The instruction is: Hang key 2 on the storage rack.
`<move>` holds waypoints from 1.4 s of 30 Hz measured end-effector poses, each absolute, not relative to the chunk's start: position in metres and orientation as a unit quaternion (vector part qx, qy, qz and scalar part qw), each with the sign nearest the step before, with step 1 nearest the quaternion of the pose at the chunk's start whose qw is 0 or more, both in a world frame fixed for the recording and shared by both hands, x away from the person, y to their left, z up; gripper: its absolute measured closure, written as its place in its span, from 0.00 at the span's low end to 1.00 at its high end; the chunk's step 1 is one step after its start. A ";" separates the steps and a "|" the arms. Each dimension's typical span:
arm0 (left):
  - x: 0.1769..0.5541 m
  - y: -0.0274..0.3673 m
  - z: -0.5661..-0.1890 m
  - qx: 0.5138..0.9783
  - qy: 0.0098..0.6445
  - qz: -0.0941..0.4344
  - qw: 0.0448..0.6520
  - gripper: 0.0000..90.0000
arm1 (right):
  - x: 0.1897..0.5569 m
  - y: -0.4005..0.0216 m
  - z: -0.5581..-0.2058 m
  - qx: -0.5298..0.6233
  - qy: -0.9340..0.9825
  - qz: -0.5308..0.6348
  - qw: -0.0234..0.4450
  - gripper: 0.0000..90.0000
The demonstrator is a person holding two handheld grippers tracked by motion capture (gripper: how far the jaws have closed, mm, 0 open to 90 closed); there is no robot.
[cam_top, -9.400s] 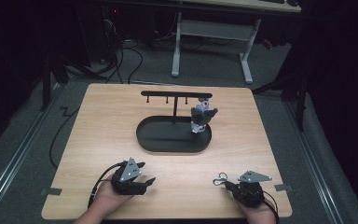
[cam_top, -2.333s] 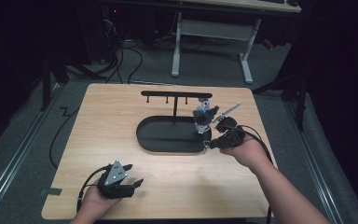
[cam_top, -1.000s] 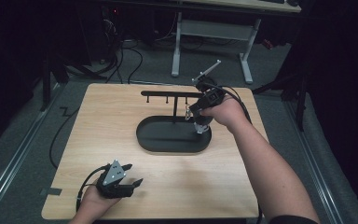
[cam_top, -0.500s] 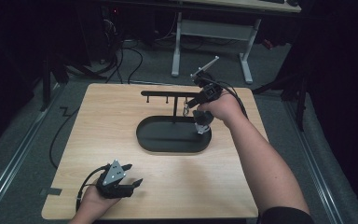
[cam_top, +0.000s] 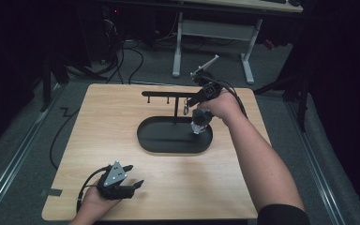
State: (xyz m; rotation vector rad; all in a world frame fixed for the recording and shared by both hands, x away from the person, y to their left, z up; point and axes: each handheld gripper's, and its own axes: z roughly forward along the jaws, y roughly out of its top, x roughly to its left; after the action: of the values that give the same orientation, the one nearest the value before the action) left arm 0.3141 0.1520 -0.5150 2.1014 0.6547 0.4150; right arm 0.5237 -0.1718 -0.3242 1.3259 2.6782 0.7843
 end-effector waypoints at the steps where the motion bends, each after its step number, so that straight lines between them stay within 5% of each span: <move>1: 0.314 0.152 -0.515 0.845 0.263 0.166 0.435 0.37 | 0.525 -0.172 -0.324 0.427 0.867 0.256 0.027 0.99; 21: 0.315 0.151 -0.516 0.847 0.261 0.170 0.432 0.37 | 0.510 -0.182 -0.325 0.449 0.846 0.279 0.066 0.88; 42: 0.315 0.141 -0.519 0.853 0.257 0.160 0.424 0.37 | 0.440 -0.205 -0.395 0.406 0.845 0.344 0.062 0.52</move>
State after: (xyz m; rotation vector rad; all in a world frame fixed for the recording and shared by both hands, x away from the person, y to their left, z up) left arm 0.3152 0.1411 -0.5187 2.1346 0.6429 0.4002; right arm 0.4403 -0.2047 -0.3954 1.2266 2.5546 1.0396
